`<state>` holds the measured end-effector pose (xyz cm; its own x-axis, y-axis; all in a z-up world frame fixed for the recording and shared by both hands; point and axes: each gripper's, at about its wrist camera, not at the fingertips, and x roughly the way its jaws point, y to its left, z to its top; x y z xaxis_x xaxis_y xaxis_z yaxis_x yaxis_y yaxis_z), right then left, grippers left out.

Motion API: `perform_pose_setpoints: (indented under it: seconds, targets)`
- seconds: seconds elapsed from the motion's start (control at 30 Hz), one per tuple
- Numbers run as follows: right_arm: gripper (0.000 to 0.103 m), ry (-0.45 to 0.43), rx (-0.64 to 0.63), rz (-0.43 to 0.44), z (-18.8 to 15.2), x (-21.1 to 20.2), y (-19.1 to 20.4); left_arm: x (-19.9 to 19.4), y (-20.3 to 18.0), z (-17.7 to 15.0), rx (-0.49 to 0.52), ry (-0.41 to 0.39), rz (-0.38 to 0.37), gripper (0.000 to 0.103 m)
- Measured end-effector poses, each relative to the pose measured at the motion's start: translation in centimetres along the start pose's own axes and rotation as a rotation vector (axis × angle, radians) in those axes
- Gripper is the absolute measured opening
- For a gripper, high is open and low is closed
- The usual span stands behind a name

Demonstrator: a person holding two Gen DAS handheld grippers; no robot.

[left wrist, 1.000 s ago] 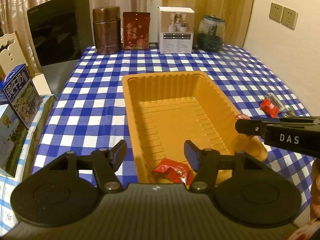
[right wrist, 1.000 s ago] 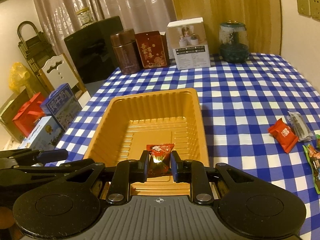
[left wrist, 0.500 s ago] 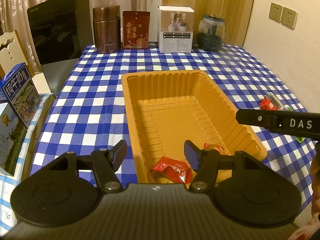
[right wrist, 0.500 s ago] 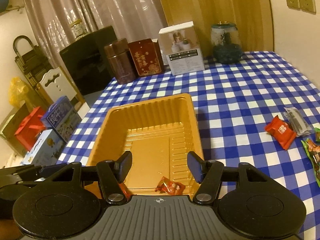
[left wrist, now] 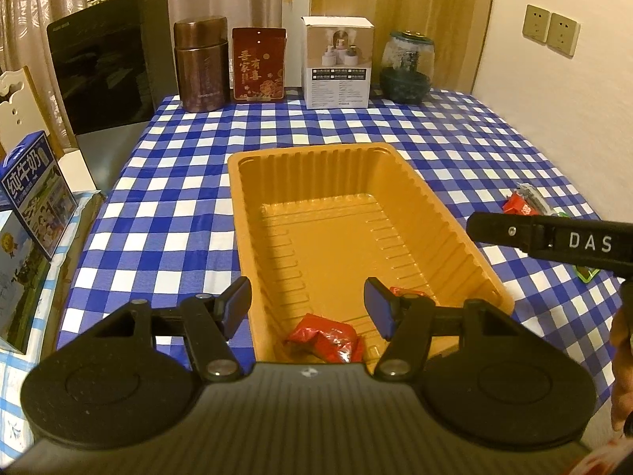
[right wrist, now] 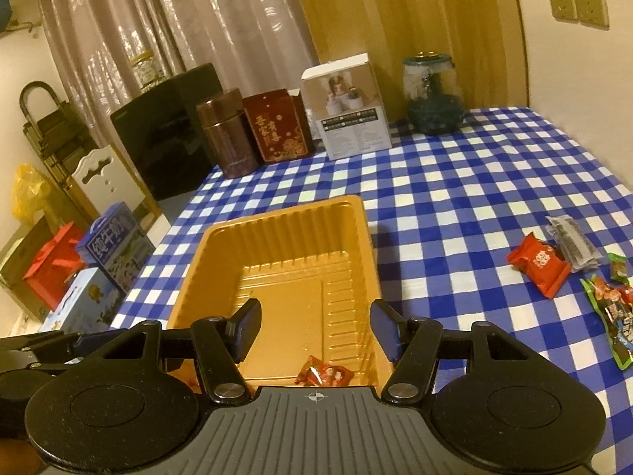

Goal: Organize snacks
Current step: 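Move both open grippers back to the snack pile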

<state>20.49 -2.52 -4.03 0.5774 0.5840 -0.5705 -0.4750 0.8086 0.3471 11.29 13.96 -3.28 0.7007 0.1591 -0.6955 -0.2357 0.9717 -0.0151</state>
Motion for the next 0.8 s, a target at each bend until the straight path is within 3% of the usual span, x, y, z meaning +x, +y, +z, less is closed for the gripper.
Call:
perform_pose_setpoints:
  seconds: [0.8]
  targets:
    - [0.061,-0.092,0.079,-0.154,0.3,-3.9,-5.0,0.6,-5.7,1.4,0.092,-0.015,-0.093,0.069]
